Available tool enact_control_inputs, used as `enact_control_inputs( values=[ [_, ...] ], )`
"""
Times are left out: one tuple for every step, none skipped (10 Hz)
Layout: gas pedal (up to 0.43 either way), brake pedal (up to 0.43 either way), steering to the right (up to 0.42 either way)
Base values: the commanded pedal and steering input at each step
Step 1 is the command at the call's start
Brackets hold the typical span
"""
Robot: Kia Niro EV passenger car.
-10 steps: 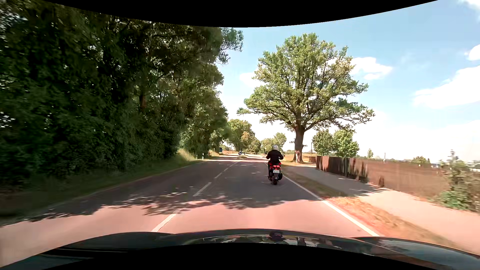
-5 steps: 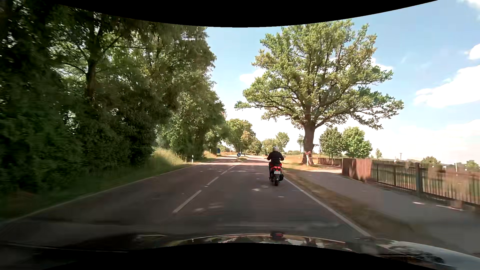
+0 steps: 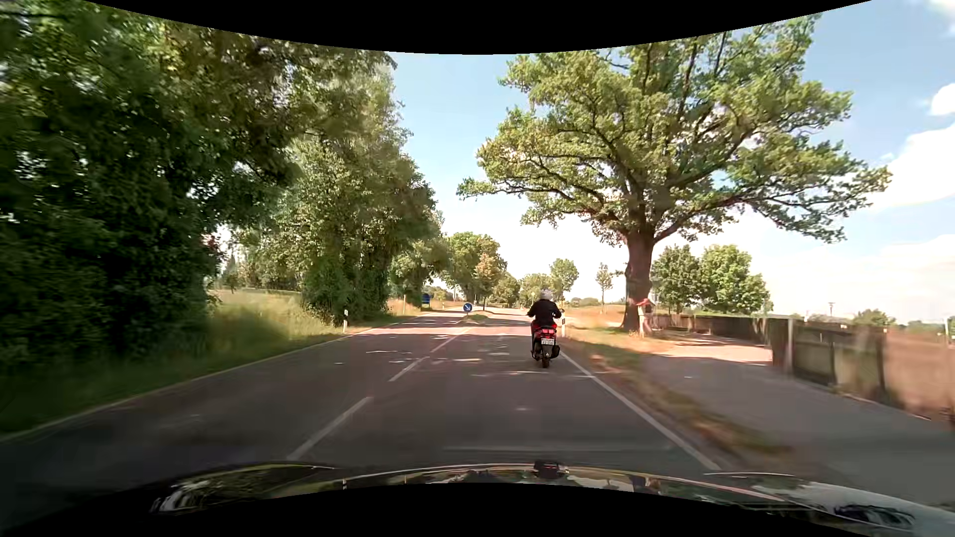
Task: Follow the waypoints while adhering to traffic rules and regulations
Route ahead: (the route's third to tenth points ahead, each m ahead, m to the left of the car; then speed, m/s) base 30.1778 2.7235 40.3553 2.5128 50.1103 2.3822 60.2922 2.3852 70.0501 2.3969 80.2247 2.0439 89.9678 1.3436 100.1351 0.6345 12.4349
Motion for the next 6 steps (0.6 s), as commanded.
enact_control_inputs(
  values=[
    [0.209,0.006,0.008],
    [0.209,0.006,0.007],
    [0.209,0.006,0.007],
    [0.209,0.006,0.006],
    [0.209,0.006,0.006],
    [0.209,0.006,0.006]
  ],
)
